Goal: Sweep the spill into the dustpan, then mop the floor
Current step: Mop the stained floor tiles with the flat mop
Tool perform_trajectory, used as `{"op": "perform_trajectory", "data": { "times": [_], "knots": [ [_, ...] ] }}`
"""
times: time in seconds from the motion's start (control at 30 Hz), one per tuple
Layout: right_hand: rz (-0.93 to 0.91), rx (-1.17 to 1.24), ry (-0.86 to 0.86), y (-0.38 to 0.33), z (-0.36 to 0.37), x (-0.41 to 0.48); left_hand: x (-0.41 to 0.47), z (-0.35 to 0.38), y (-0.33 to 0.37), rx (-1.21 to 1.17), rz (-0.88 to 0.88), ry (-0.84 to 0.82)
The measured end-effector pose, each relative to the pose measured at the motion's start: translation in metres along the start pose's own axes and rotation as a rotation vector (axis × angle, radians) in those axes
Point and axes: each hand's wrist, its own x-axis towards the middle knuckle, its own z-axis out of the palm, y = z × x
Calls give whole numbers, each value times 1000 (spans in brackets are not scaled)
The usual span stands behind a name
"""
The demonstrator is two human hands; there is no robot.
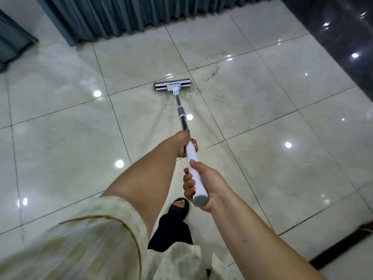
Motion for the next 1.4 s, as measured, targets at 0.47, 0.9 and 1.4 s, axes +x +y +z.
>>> {"op": "perform_trajectory", "data": {
  "times": [0.47, 0.9, 1.4],
  "knots": [
    [-44, 72, -9, 162, -172, -168, -142, 96, -243, 122, 5, -34],
    [-62, 33, -63, 124, -179, -178, -137, 128, -225, 41, 2, 46],
    [-63, -82, -17, -149, -57, -21, 39, 145, 64, 34, 24, 43]
  ]
}}
